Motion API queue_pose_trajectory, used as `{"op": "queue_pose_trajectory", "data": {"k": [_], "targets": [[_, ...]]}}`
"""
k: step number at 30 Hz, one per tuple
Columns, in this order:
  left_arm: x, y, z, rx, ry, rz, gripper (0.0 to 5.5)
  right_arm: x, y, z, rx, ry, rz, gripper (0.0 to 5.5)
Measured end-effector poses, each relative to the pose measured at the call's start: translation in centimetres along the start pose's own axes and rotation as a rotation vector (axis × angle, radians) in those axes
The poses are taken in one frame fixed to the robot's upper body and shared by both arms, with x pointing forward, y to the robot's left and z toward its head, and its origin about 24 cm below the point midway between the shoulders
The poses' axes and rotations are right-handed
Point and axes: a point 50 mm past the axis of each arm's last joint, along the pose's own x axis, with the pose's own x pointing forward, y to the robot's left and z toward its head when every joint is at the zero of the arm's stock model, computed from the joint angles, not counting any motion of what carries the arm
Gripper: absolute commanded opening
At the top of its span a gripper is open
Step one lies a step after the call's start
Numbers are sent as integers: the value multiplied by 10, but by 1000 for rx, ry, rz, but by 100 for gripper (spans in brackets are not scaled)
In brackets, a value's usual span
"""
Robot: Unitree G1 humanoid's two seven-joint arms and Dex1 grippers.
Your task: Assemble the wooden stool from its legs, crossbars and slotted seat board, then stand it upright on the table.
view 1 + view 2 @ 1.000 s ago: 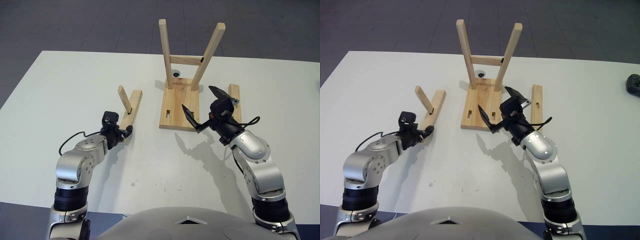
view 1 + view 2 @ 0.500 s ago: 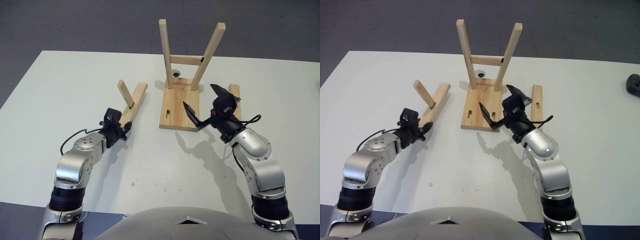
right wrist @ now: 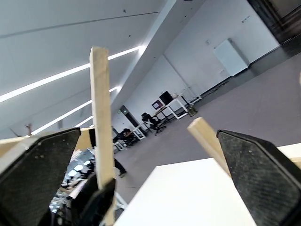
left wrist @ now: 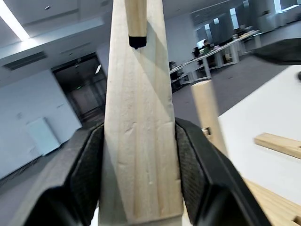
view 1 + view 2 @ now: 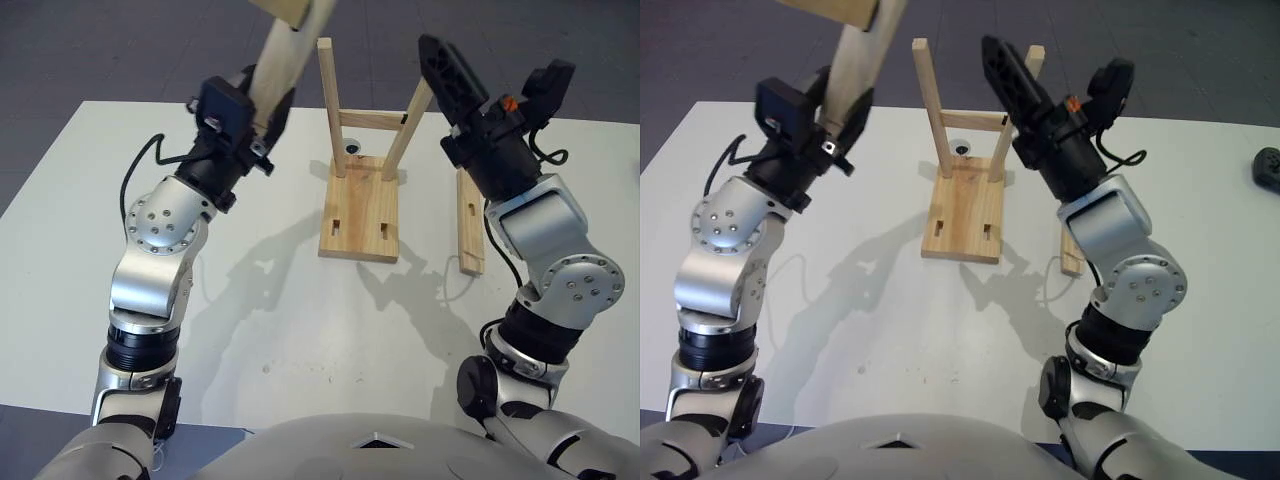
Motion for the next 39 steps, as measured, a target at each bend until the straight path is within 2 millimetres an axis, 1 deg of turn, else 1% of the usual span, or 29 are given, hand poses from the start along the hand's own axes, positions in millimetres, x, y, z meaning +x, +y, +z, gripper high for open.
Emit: {"op": "queue_pose_trajectory", "data": {"k": [1, 2, 3, 5, 9, 11, 15, 18, 21, 26, 28, 34, 35, 37, 38, 39], "targets": [[3, -10, 1, -6, -13, -75, 205, 2, 4, 1, 22, 12, 12, 540], [3, -14, 0, -10, -13, -98, 205, 2, 5, 1, 26, 18, 15, 540], [3, -25, -1, -28, -13, -178, 205, 2, 8, -1, 44, 42, 14, 520], [2, -30, -3, -36, -8, -214, 205, 3, 10, -2, 47, 60, 13, 492], [0, -32, -3, -30, -7, -221, 205, 0, 18, 3, 15, 54, 24, 429], [-2, -32, -6, -35, 4, -214, 205, -2, 20, 7, 22, 36, 35, 386], [-5, -34, -6, -40, 5, -214, 205, -5, 19, 10, 50, 14, 41, 337], [-5, -36, -5, -42, 0, -218, 205, -7, 21, 12, 69, 2, 65, 286], [-5, -36, -5, -42, -1, -218, 205, -7, 22, 13, 77, 3, 77, 247], [-5, -36, -6, -45, -1, -224, 205, -10, 23, 14, 89, 10, 99, 159], [-5, -36, -5, -43, -6, -228, 205, -11, 22, 14, 89, 7, 95, 141], [-5, -37, -5, -47, -12, -237, 205, -14, 19, 16, 80, 1, 90, 136], [-5, -37, -5, -53, -12, -239, 242, -14, 19, 16, 81, -1, 89, 135], [-5, -37, -7, -77, -3, -239, 268, -14, 18, 16, 79, -7, 84, 122], [-6, -36, -12, -108, 28, -232, 288, -14, 18, 16, 69, -15, 82, 111], [-8, -34, -16, -128, 46, -222, 295, -13, 16, 17, 50, -27, 57, 109]]}}
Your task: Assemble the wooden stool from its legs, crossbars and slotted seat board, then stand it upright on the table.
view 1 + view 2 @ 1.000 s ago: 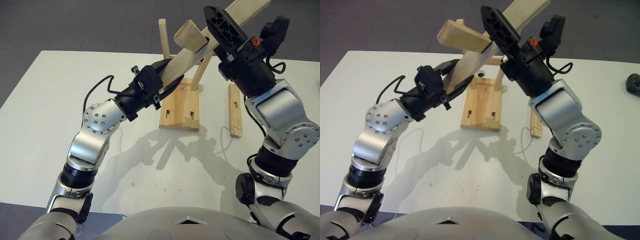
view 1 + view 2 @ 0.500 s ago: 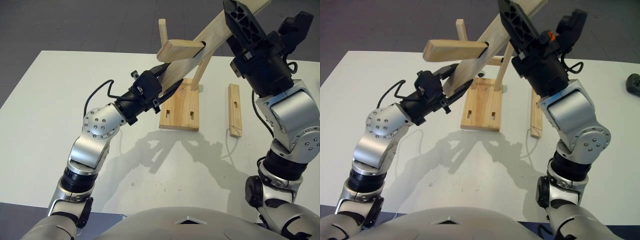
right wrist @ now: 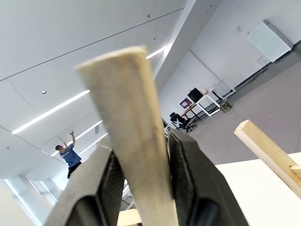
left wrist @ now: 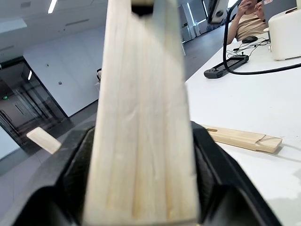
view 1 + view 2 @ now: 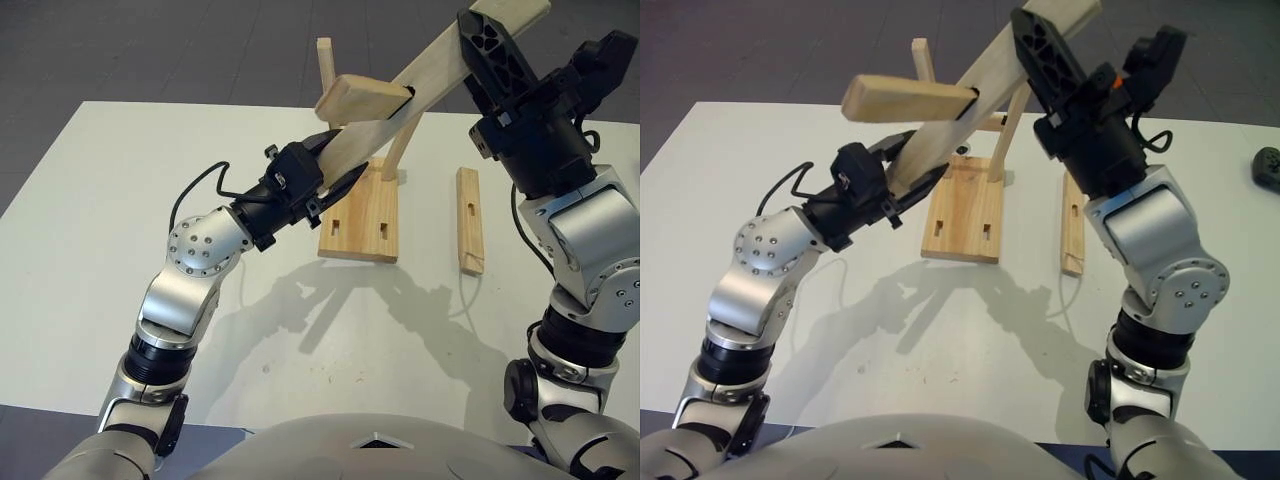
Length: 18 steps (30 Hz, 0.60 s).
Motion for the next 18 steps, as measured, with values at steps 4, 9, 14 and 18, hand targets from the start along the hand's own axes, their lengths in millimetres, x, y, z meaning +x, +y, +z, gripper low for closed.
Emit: {"op": "queue_pose_trajectory", "data": {"k": [4, 9, 14, 18], "targets": [[-9, 9, -8, -122, 47, 23, 370, 1, -16, 6, -119, -71, -157, 102], [-28, 14, -7, -249, 100, -47, 440, -6, -34, 6, -210, -95, -304, 102], [-47, 51, -11, -260, 124, 275, 519, -24, -46, 2, -405, -78, -456, 102], [-55, 74, -15, -239, 110, 615, 540, -39, -53, -12, -541, -21, -532, 102]]}}
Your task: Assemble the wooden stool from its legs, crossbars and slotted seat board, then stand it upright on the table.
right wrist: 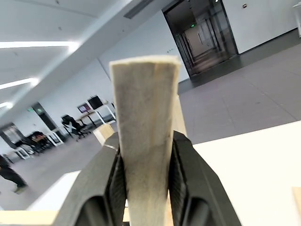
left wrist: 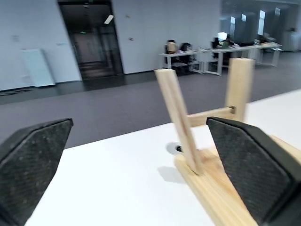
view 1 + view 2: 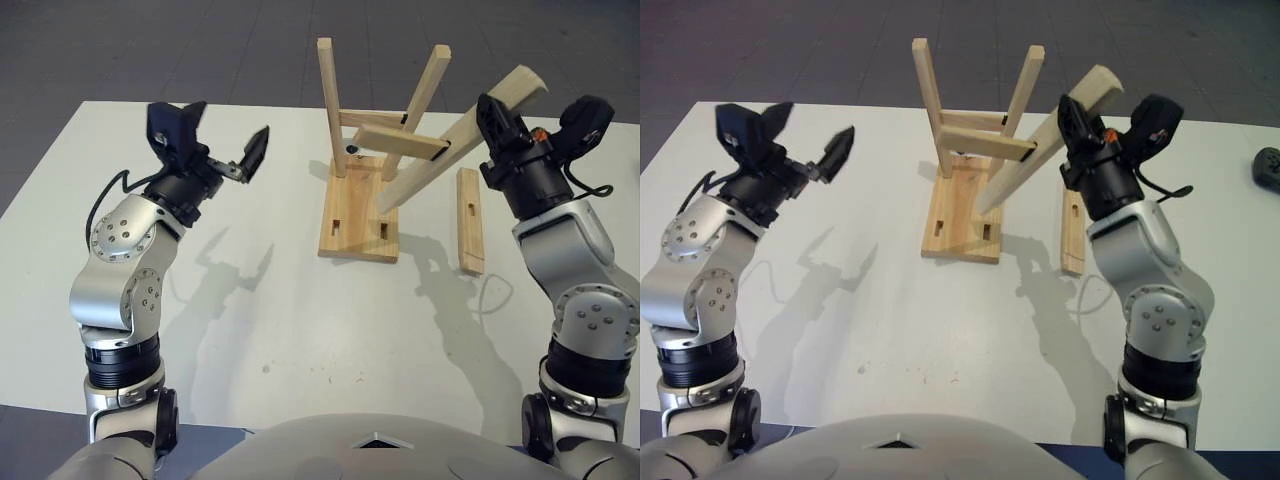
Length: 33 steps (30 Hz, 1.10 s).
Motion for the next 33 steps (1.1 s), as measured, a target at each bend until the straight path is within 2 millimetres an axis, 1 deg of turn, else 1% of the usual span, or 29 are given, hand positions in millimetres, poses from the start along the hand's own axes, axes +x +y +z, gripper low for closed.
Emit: {"op": "queue_pose_trajectory", "data": {"k": [2, 4, 11, 20, 23, 27, 33], "targets": [[0, 4, -3, -13, -5, 93, 540, -6, -3, -9, -31, 22, -31, 102], [1, 2, -7, -14, -1, 118, 540, -9, -3, -14, -29, 28, -47, 102], [-1, -5, -19, -37, 31, 126, 540, -12, -7, -19, -6, 14, -92, 102], [-3, -19, -32, -27, 80, 79, 540, -10, -7, -22, 118, 30, -164, 102], [-4, -21, -34, -28, 80, 73, 540, -12, -8, -22, 94, 41, -182, 102], [-4, -22, -35, -14, 79, 76, 540, -14, -5, -21, -1, 42, -177, 102], [-4, -33, -41, -30, 97, 43, 540, -9, -3, -22, -24, 27, -142, 102]]}}
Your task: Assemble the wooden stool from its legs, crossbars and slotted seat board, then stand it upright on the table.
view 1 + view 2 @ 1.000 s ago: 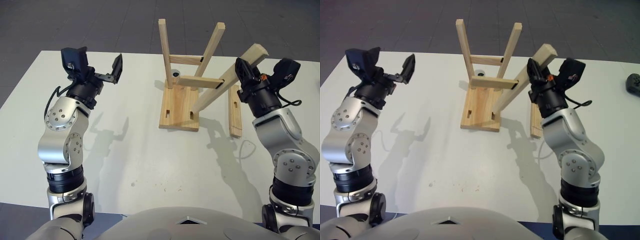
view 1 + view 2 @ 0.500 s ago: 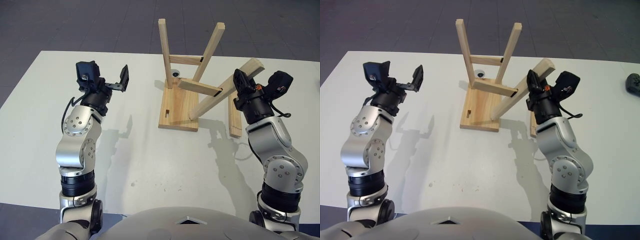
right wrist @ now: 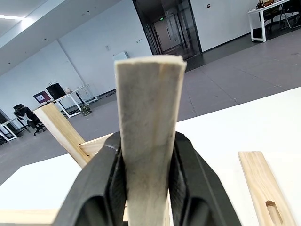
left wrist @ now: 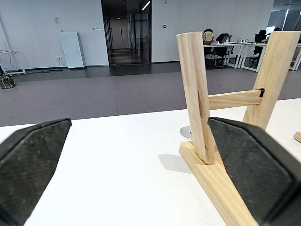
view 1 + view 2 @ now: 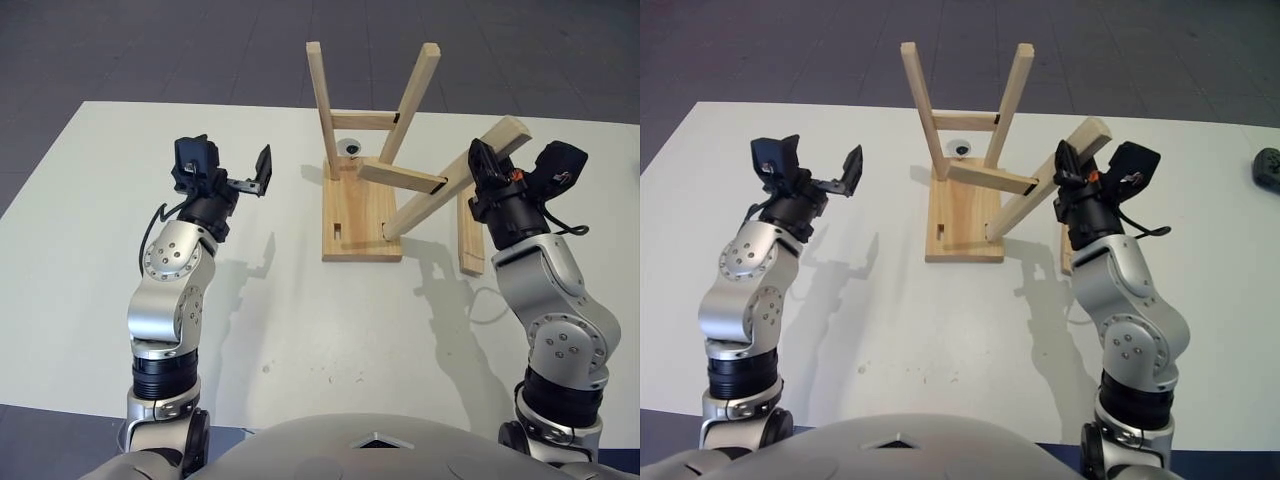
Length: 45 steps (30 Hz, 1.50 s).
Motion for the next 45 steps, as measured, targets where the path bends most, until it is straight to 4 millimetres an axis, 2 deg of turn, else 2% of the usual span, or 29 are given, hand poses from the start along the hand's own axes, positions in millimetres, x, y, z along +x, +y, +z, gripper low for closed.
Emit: {"op": "queue_pose_trajectory", "data": {"k": [8, 23, 45], "targets": [[-1, -7, -5, 24, 14, -30, 540, 20, -1, -1, -13, 2, 15, 102], [0, -15, -16, 11, 55, -63, 540, 30, 7, -2, -55, -8, 46, 102], [-2, -23, -23, 30, 68, -94, 540, 43, 9, -3, -65, -20, 37, 102]]}}
